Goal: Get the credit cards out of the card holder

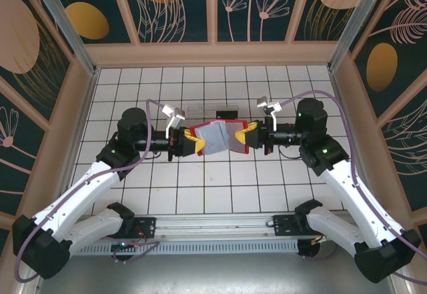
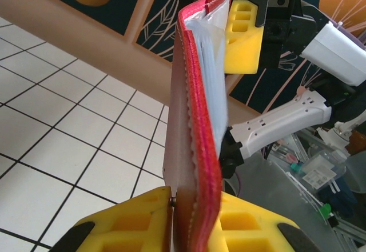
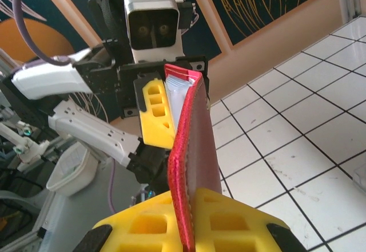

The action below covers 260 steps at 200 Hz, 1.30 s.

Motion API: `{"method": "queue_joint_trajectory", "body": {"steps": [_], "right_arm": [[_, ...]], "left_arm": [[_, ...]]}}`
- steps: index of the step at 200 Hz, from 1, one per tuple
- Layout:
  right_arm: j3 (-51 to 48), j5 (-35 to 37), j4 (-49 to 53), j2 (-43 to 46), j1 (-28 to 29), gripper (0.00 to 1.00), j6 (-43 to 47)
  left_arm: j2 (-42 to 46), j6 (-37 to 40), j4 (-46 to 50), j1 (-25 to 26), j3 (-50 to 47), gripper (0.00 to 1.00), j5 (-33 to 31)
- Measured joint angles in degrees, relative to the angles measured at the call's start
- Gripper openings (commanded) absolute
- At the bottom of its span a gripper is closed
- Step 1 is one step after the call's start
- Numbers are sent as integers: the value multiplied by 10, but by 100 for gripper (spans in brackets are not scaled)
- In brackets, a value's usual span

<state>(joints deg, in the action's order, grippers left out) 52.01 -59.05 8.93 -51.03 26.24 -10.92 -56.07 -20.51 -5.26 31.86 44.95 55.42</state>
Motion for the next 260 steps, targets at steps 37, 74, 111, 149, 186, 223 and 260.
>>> {"method": "queue_joint_trajectory", "body": {"steps": [37, 74, 111, 149, 186, 223, 260], "right_arm": [[-3, -3, -14, 0, 2, 0, -14], [-4, -9, -19, 0, 15, 0, -17], [-4, -9, -21, 0, 21, 0, -17], [-4, 2, -20, 0, 23, 0, -14], [-4, 19, -14, -3, 23, 0, -9], [-3, 53, 4, -5, 23, 3, 5], [9, 149, 47, -9, 25, 47, 14]], "left_arm": [[-1, -9, -11, 0, 0, 21, -6], [-7, -15, -23, 0, -1, 24, -11], [-19, -17, -31, 0, -1, 22, -9], [-21, -23, -45, 0, -1, 22, -3], [-21, -25, -52, 0, -1, 11, 5], [-21, -29, -51, -1, -5, 0, 6], [-15, -29, -40, -1, -8, 0, -37]]}}
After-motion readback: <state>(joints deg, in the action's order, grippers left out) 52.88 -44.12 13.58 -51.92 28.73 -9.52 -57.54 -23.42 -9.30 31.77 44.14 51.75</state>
